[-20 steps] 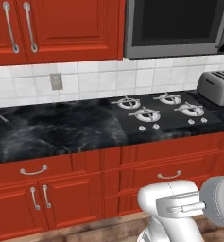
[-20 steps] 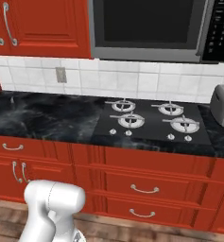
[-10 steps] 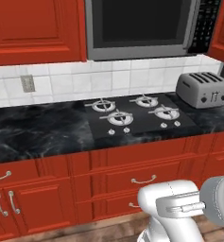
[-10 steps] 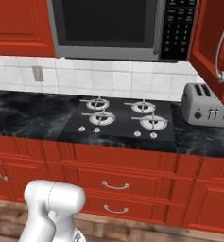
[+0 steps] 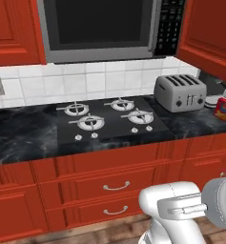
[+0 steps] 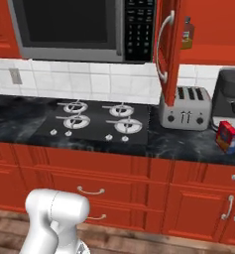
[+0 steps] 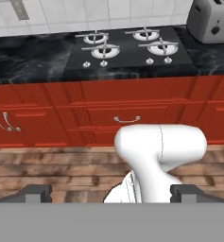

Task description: Pick the honey bottle and boxed food from the counter and place them in the cabinets closest to them.

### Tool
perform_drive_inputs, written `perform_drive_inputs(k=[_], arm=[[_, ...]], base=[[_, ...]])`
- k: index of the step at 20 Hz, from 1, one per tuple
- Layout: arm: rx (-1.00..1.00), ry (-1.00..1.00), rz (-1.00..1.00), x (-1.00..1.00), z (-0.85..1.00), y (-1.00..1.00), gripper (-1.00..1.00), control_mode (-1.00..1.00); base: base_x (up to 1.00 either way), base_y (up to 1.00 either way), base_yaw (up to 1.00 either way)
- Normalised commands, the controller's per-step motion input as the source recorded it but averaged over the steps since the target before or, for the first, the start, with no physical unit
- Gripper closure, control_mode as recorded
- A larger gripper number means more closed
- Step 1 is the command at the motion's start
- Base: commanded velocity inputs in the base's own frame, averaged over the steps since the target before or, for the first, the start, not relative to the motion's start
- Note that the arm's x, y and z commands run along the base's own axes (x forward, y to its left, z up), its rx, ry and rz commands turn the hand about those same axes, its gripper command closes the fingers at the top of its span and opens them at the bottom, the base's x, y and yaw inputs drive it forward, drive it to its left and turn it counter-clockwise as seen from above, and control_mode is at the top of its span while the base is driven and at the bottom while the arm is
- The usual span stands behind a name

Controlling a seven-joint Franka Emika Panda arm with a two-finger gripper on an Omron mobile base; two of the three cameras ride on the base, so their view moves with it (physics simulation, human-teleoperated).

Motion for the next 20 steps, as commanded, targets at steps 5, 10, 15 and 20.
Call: perform_drive_inputs(k=[5, 10, 15, 20], arm=[[0.0, 0.0, 0.0, 0.0, 0.0, 0.0, -1.0, 1.0], [0.0, 0.0, 0.0, 0.0, 0.0, 0.0, -1.0, 1.0], [0.0, 0.0, 0.0, 0.0, 0.0, 0.0, -1.0, 1.0], [0.0, 0.0, 0.0, 0.0, 0.0, 0.0, -1.0, 1.0]], base=[[0.0, -0.71, 0.0], [0.0, -0.72, 0.0], [0.01, -0.72, 0.0], [0.01, -0.72, 0.0]])
